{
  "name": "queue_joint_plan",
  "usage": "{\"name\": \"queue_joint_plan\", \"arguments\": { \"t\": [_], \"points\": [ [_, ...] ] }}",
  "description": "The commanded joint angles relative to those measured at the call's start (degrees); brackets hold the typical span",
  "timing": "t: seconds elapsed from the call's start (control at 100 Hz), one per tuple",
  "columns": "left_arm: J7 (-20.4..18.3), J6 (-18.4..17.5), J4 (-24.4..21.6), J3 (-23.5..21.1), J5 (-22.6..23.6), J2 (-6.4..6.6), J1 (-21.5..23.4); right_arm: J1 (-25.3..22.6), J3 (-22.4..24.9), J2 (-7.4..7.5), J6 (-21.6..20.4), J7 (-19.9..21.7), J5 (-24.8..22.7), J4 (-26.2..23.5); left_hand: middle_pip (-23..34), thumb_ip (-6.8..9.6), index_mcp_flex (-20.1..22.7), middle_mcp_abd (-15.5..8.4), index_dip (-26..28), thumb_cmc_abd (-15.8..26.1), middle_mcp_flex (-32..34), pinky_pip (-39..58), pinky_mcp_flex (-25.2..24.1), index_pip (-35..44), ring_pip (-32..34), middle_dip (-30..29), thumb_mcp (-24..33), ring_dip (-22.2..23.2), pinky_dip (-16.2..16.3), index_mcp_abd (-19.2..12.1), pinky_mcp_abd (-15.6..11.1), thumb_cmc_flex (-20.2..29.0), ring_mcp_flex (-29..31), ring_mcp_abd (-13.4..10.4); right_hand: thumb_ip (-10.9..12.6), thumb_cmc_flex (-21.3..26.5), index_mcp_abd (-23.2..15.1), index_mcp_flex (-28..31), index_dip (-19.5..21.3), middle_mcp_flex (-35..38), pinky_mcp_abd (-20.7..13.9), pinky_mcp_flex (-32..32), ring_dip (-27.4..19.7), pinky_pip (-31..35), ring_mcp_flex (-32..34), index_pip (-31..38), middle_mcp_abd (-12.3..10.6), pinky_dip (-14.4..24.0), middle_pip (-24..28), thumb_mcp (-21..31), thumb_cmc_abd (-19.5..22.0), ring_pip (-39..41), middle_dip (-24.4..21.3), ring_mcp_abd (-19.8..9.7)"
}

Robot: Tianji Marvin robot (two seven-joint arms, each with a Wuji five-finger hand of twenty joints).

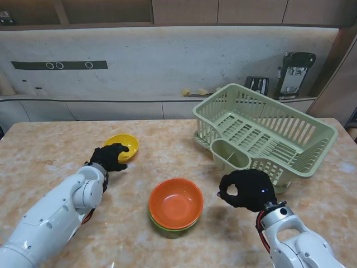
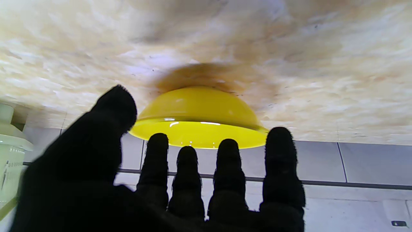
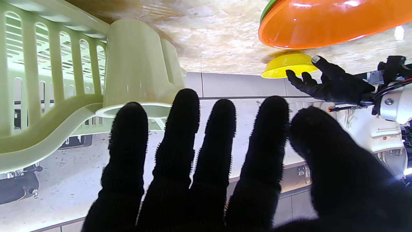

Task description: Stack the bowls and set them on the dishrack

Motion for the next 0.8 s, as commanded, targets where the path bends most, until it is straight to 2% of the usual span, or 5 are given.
{"name": "queue_joint_plan", "arguments": {
  "t": [0.0,0.51,0.55,0.67,0.79],
  "points": [
    [-0.4,0.4,0.9,0.4,-0.6,-0.42,-0.9,-0.4,-0.1,-0.23,-0.2,0.8,-0.1,0.0,1.1,-0.42,-1.1,-0.3,-0.5,-1.3,-0.2,1.7,1.0,1.4,1.2,0.6,1.9,1.1,1.1,1.1,1.4,-1.7,1.1,0.1,0.2,-1.5,-1.0,0.1,-0.4,1.0,0.3,-0.6,-0.3,-0.1,0.1,0.8,-1.2,-0.2,0.5,-0.2,1.6,-0.3,-0.5,-0.4],
    [4.6,0.1,10.8,7.1,-3.5,-1.71,-7.0,-0.6,0.1,-0.25,-0.2,0.7,0.0,0.0,9.7,-1.26,6.6,-0.7,5.6,2.7,14.9,12.2,10.0,17.6,10.1,5.8,4.2,6.8,3.9,-2.5,-6.4,8.5,13.7,-0.8,0.2,-1.4,-1.0,0.1,-0.4,1.0,0.4,-0.7,-0.3,-0.1,0.1,0.8,-1.1,-0.2,0.5,-0.2,1.6,-0.2,-0.5,-0.3],
    [5.6,-0.1,11.4,7.4,-3.5,-1.83,-7.3,-0.6,0.1,-0.25,-0.2,0.7,0.0,0.0,11.2,-3.39,7.4,-0.6,6.2,2.4,16.7,13.3,11.0,20.1,11.4,6.6,2.3,7.5,3.8,-3.2,-7.5,12.5,15.0,-0.8,0.2,-1.4,-1.0,0.1,-0.4,1.0,0.5,-0.7,-0.3,-0.1,0.2,0.8,-1.1,-0.2,0.5,-0.2,1.6,-0.2,-0.5,-0.3],
    [7.9,-0.2,12.5,7.8,-3.7,-2.29,-7.7,-0.6,0.1,-0.25,-0.2,0.7,0.0,0.0,3.8,-5.18,9.9,0.1,6.1,4.0,28.6,17.0,13.9,30.0,15.3,24.1,-5.9,12.8,3.6,-5.8,-9.7,25.3,19.9,-0.6,0.2,-1.4,-1.0,0.1,-0.4,1.0,0.4,-0.7,-0.3,-0.1,0.2,0.8,-1.2,-0.2,0.5,-0.2,1.6,-0.2,-0.5,-0.3],
    [8.9,-0.5,12.9,7.5,-4.3,-2.57,-7.7,-0.6,0.1,-0.25,-0.2,0.7,0.0,0.0,4.7,-4.77,11.5,-0.1,9.1,7.1,32.3,18.3,15.3,35.6,18.3,29.6,-7.8,18.4,3.5,-7.2,-10.4,30.8,22.9,0.1,0.2,-1.4,-1.1,0.1,-0.4,1.0,0.4,-0.7,-0.3,-0.1,0.2,0.8,-1.1,-0.2,0.6,-0.2,1.6,-0.2,-0.5,-0.3]
  ]
}}
